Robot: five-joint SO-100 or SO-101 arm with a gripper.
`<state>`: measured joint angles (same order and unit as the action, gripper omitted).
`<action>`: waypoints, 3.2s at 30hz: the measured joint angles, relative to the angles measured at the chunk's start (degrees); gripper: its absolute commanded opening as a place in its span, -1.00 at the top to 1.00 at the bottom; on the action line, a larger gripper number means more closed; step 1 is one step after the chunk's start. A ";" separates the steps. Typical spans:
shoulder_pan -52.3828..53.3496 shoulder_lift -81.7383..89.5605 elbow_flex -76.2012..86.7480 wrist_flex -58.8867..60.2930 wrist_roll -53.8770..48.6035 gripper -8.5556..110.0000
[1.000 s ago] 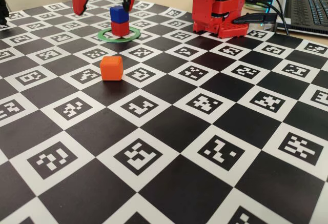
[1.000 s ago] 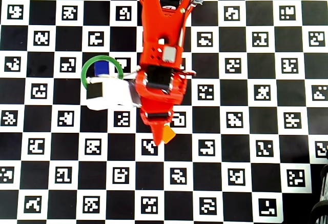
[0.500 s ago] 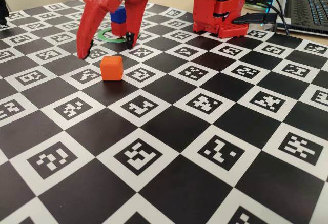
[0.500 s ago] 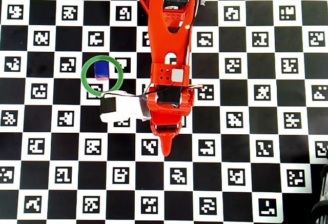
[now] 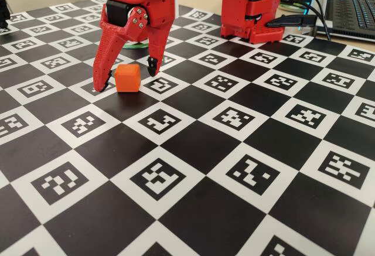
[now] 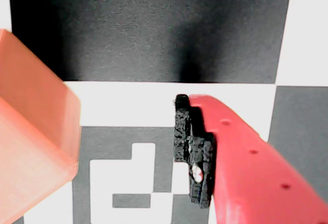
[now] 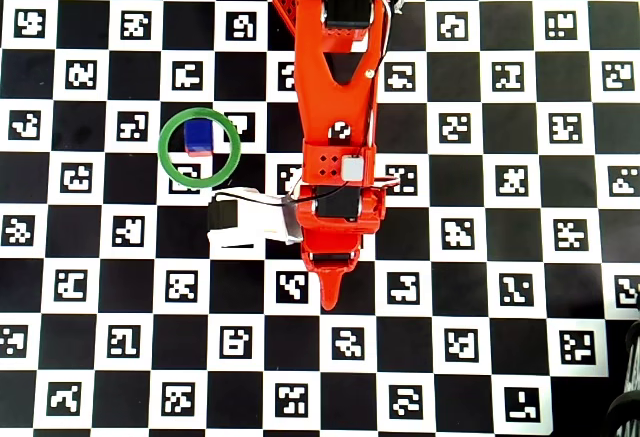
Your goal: Grab the red cube then put it in the green circle then put the blue cube on top and finally the orange cube on top
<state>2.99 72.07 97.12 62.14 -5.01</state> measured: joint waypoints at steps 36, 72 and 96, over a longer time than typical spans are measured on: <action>-1.85 -2.11 -8.26 5.19 23.03 0.01; -1.32 -2.11 -8.00 0.00 44.21 0.06; -1.32 -4.04 -5.98 -1.67 42.89 0.67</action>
<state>1.67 68.03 91.14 60.47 37.88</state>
